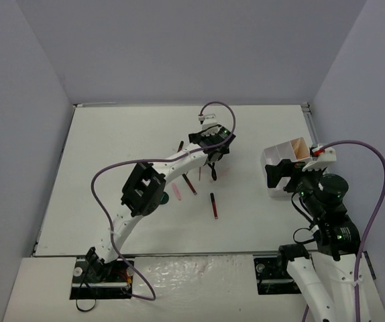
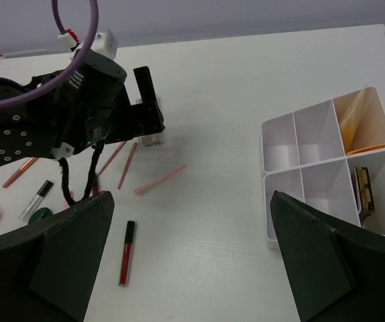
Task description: Organize the makeup
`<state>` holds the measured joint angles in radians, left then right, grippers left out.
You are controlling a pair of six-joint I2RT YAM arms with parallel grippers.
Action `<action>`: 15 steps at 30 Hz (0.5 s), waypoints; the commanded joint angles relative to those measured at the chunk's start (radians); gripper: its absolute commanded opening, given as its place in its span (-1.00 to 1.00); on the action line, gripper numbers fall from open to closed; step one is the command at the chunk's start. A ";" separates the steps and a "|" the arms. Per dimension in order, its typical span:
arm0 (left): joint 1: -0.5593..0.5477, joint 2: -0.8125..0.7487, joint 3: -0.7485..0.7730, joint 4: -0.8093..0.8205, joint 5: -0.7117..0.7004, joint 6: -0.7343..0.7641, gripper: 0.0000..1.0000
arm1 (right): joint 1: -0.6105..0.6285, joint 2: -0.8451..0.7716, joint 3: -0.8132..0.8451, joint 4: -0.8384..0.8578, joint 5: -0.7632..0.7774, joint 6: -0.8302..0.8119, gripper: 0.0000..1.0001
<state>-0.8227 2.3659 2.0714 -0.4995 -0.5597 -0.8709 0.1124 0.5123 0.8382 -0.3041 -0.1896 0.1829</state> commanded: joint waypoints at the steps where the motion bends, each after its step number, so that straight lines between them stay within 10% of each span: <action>1: 0.010 0.029 0.113 -0.064 -0.076 0.027 0.94 | 0.013 -0.007 -0.004 0.065 0.013 0.004 1.00; 15: 0.042 0.143 0.234 -0.114 0.006 0.067 0.75 | 0.016 -0.025 -0.021 0.072 0.006 0.006 1.00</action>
<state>-0.7943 2.5526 2.2608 -0.6010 -0.5650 -0.8200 0.1196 0.4857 0.8237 -0.3035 -0.1883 0.1830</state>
